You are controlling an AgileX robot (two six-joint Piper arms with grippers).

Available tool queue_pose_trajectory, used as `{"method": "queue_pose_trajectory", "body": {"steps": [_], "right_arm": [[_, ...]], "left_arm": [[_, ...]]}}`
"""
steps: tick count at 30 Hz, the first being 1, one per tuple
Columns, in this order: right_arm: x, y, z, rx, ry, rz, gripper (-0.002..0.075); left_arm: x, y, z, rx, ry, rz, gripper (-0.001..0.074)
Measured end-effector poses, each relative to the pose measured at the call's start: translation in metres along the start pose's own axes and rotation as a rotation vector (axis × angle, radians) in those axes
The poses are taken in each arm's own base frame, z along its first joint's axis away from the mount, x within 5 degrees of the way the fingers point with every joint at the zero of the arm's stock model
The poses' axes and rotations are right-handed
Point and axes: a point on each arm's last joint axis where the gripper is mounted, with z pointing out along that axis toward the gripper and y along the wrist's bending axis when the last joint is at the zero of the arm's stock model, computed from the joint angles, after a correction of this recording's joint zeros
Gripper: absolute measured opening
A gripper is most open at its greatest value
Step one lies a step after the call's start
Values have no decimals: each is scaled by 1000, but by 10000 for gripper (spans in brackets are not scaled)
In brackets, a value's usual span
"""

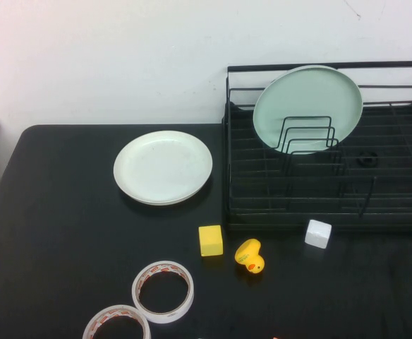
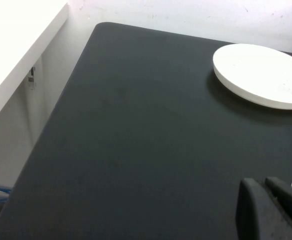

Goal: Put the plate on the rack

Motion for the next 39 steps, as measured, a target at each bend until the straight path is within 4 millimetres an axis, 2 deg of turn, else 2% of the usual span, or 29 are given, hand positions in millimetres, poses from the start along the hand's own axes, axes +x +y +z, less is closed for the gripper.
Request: {"method": "queue_pose_trajectory", "body": {"steps": [10, 17, 20, 26, 28, 32, 39], "right_arm": [[0, 0, 0, -1, 0, 8, 10], [0, 5, 0, -51, -1, 163, 10], [-1, 9, 0, -105, -1, 289, 10], [-5, 23, -2, -263, 13, 640, 10], [-7, 27, -3, -323, 18, 771, 10], [-11, 30, -5, -376, 16, 888, 10], [-12, 31, -5, -386, 14, 913, 10]], "left_arm": [[0, 0, 0, -1, 0, 3, -2], [-4, -3, 0, 39, -48, -74, -2], [-10, -8, -1, 101, -103, -269, -2], [-27, -10, -4, 239, -233, -891, -2], [-31, -7, -6, 262, -275, -1042, -2], [-33, -5, -6, 275, -301, -1165, -2], [-31, -7, -6, 294, -260, -1263, -2]]}}
